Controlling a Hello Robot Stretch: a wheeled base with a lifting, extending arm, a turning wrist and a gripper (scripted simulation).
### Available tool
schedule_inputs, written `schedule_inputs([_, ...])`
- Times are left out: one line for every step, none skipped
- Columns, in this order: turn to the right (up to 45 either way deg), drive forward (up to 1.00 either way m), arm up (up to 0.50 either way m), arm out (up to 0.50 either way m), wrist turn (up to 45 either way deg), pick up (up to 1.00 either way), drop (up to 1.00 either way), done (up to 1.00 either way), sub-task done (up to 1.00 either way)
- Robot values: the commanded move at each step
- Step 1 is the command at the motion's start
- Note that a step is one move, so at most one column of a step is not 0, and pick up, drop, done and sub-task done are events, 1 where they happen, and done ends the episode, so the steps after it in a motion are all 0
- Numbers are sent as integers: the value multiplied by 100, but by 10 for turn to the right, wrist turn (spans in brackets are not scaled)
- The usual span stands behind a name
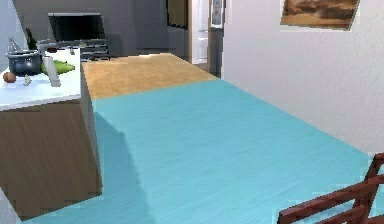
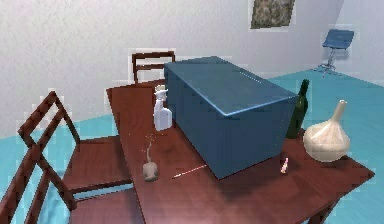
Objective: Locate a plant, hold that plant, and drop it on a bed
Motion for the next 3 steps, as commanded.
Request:
schedule_inputs([0,0,50,0,0,0,0,0,0])
schedule_inputs([0,0,38,0,0,0,0,0,0])
schedule_inputs([0,0,0,32,0,0,0,0,0])
